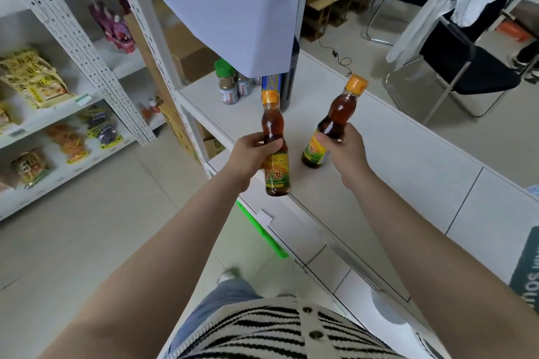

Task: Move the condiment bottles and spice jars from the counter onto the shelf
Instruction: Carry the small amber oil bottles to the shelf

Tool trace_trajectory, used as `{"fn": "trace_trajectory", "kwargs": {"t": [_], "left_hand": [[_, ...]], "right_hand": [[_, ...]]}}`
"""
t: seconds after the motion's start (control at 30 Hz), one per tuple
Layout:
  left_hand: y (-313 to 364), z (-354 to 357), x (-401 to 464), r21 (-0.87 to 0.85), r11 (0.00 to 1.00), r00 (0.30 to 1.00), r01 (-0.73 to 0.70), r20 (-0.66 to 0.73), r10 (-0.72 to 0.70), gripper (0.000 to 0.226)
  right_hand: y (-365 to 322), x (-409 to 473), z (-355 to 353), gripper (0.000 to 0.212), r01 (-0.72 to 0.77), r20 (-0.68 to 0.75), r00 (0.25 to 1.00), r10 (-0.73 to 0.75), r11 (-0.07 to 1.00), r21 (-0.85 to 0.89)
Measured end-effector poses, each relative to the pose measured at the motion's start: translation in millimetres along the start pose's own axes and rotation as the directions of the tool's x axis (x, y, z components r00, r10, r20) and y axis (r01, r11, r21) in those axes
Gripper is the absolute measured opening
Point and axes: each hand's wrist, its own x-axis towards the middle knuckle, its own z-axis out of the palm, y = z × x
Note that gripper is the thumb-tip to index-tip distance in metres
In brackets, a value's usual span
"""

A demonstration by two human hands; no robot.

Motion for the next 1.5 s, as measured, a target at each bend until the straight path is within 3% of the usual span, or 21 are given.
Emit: {"fn": "trace_trajectory", "kwargs": {"t": [0.07,0.23,0.4,0.6,0.8,1.07,1.17,1.33,1.5], "left_hand": [[-2.4,-6.8,-13.6,-0.026,1.000,1.000,0.004,-0.014,-0.005,0.018],[-15.6,-37.6,-52.3,-0.037,0.999,0.993,0.015,-0.117,-0.019,0.033],[-32.5,-85.0,-95.4,-0.050,0.998,0.973,0.047,-0.224,-0.057,0.031],[-61.4,-161.1,-148.8,-0.156,0.984,0.917,0.082,-0.375,-0.136,0.024],[-98.2,-250.6,-193.5,-0.259,0.960,0.858,0.103,-0.466,-0.217,0.031],[-141.1,-407.0,-278.0,-0.337,0.933,0.760,0.128,-0.571,-0.310,0.038],[-149.7,-455.9,-307.4,-0.381,0.920,0.703,0.092,-0.629,-0.331,0.034],[-158.9,-513.3,-340.1,-0.462,0.887,0.617,0.014,-0.694,-0.371,0.026],[-172.2,-566.0,-350.7,-0.526,0.847,0.523,-0.081,-0.746,-0.413,0.036]], "right_hand": [[0.1,-20.4,-0.4,0.037,-0.020,0.073,0.997,0.017,0.998,0.052],[-12.7,-69.8,16.0,0.033,-0.092,0.310,0.949,0.048,0.988,0.127],[-23.4,-113.1,59.3,0.021,-0.184,0.515,0.854,0.076,0.969,0.162],[-31.3,-165.5,129.2,0.022,-0.258,0.681,0.721,0.125,0.961,0.097],[-41.9,-214.8,220.4,0.036,-0.210,0.763,0.630,0.142,0.978,-0.009],[-66.9,-304.4,367.5,0.019,-0.168,0.837,0.528,0.148,0.984,-0.068],[-80.0,-335.1,417.4,0.011,-0.148,0.870,0.470,0.147,0.985,-0.087],[-107.3,-371.3,489.6,0.016,-0.074,0.918,0.371,0.138,0.990,-0.119],[-126.5,-384.9,557.8,0.013,-0.029,0.951,0.272,0.146,0.989,-0.144]]}}
